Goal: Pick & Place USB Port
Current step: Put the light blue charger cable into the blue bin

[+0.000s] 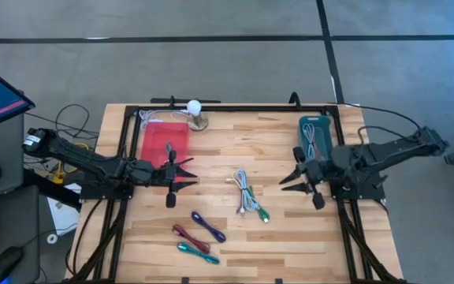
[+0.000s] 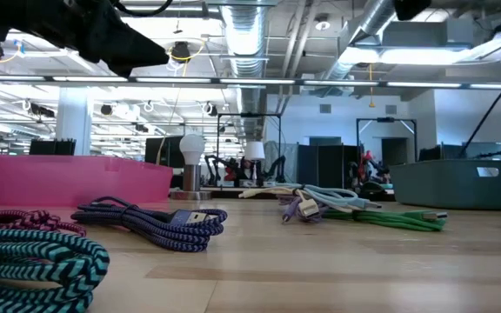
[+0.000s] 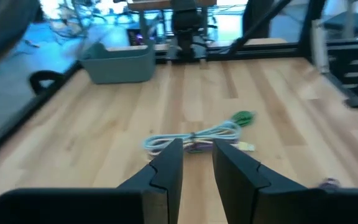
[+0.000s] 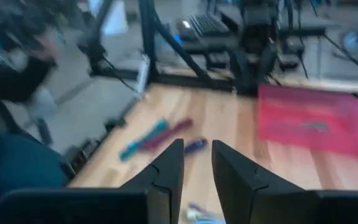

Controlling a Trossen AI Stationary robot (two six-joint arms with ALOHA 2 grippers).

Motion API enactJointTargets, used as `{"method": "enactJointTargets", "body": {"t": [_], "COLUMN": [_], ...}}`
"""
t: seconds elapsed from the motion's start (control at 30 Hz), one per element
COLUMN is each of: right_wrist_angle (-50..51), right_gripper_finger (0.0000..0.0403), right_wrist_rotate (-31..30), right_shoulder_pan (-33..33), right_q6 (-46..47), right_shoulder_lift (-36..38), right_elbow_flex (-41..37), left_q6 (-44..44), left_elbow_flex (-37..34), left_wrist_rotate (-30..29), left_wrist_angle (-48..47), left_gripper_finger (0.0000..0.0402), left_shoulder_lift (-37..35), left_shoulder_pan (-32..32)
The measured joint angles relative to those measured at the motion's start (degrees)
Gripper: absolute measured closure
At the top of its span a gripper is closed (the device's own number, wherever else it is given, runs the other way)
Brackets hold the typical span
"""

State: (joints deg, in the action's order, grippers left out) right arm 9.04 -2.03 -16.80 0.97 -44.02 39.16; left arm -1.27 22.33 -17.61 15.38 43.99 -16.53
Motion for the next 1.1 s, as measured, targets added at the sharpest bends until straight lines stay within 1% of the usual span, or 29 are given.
{"method": "enactJointTargets", "body": {"t": [0.1, 0.27, 0.43, 0.53, 0.67, 0.8, 0.9, 1.0, 1.1], "right_wrist_angle": [0.95, 0.58, 0.26, 0.55, 2.0, 1.82, 1.16, -0.11, -0.96], "right_gripper_finger": [0.0328, 0.0328, 0.0336, 0.0347, 0.0362, 0.0379, 0.0391, 0.0398, 0.0401], "right_wrist_rotate": [-7.83, -17.29, -33.02, -40.31, -44.58, -44.87, -46.94, -51.56, -58.35], "right_shoulder_pan": [-3.98, -11.29, -19.55, -22.98, -24.89, -24.73, -24.52, -24.41, -23.84], "right_q6": [1.49, 3.9, 3.65, 5.86, 11.12, 13.83, 14.56, 14.63, 14.76], "right_shoulder_lift": [-2.35, -7.11, -11.73, -14.48, -18.9, -23.56, -26.6, -28.69, -29.62], "right_elbow_flex": [-0.02, -0.02, -0.02, -0.02, -0.02, -0.04, -0.11, -0.09, -0.09], "left_q6": [0.22, 0.23, 0.23, 0.23, 0.23, 0.23, 0.23, 0.23, 0.23], "left_elbow_flex": [-0.01, 0.0, -0.01, 0.0, 0.0, 0.0, 0.0, 0.0, 0.0], "left_wrist_rotate": [2.84, 2.86, 2.86, 2.87, 2.87, 2.87, 2.87, 2.87, 2.87], "left_wrist_angle": [0.0, 0.04, 0.07, 0.09, 0.09, 0.16, 0.53, 0.58, 0.59], "left_gripper_finger": [0.0315, 0.0315, 0.0315, 0.0314, 0.0315, 0.0315, 0.0314, 0.0315, 0.0315], "left_shoulder_lift": [0.0, 0.0, 0.0, 0.0, 0.0, 0.0, 0.0, 0.0, 0.0], "left_shoulder_pan": [-0.02, 0.0, 0.0, 0.0, 0.0, 0.0, 0.0, 0.0, 0.0]}}
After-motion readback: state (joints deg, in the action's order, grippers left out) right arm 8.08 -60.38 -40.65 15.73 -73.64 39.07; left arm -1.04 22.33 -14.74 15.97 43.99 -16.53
